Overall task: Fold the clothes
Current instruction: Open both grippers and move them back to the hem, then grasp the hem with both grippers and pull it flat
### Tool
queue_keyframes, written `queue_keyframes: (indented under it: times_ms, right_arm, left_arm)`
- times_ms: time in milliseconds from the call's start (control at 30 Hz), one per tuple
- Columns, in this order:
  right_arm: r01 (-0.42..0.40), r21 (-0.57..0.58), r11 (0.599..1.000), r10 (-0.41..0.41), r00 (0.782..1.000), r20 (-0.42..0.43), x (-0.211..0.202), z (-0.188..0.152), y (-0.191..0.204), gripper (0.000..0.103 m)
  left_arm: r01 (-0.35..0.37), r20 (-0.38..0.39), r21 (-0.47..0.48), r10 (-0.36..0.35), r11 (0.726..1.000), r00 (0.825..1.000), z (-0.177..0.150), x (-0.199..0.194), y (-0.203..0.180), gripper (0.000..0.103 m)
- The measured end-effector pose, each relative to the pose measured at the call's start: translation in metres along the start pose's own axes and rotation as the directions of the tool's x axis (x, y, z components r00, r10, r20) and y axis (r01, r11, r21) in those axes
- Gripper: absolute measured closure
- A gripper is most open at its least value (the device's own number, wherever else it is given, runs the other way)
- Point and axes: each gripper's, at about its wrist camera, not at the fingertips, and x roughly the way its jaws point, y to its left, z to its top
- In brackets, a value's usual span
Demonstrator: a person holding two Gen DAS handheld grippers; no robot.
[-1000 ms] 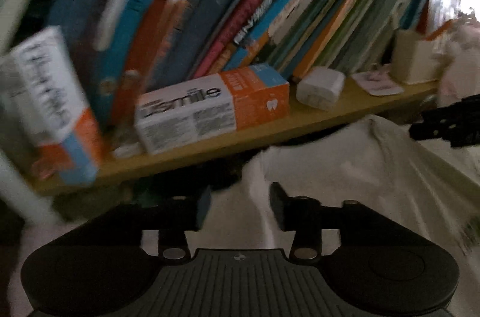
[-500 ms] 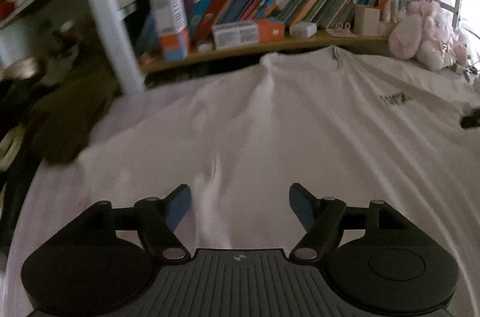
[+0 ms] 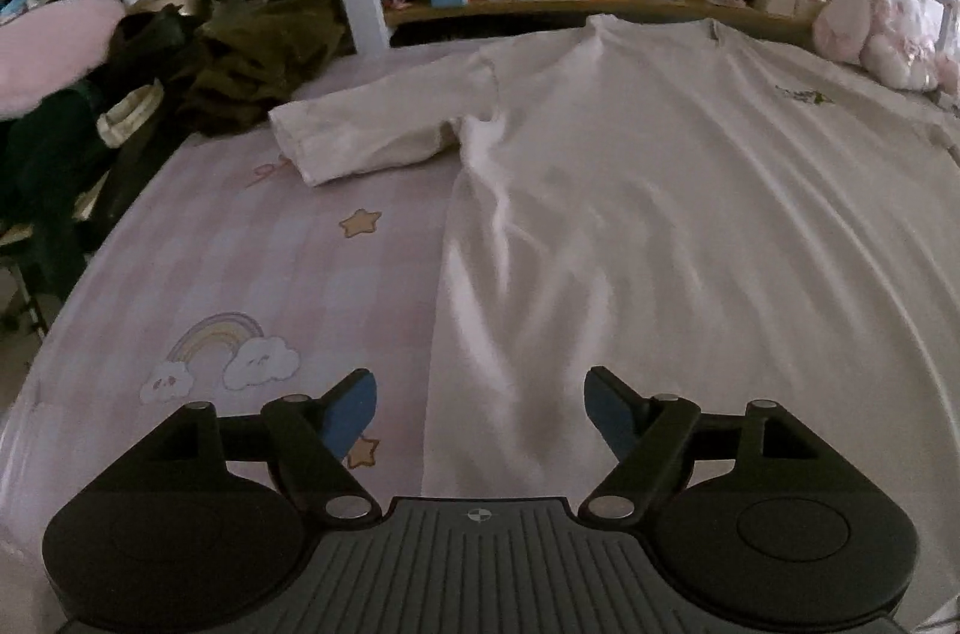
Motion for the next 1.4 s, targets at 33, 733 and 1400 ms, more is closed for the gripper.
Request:
queue_keyframes:
  times_ms: [33, 733, 1400]
  right_arm:
    - [0.007, 0.000, 1.000, -0.007, 1.000, 0.002, -0.001, -0.002, -0.001, 0.041]
    - [0.115, 0.052, 0.992, -0.114, 0.993, -0.006, -0.015, -0.027, -0.027, 0.043]
    - [0.078, 0.025, 0.997, -0.077, 0.996, -0.044, -0.020, -0.025, -0.020, 0.098]
  left_arm:
    - [0.004, 0.002, -0.025, -0.004, 1.000, 1.000, 0.001, 0.001, 0.005, 0.024]
    - [0.009, -0.016, -0.161, -0.012, 0.987, 1.000, 0.008, 0.014, 0.053, 0.101]
    - [0.053, -0.004, -0.135, -0.054, 0.989, 0.999, 0.005, 0.011, 0.058, 0.096]
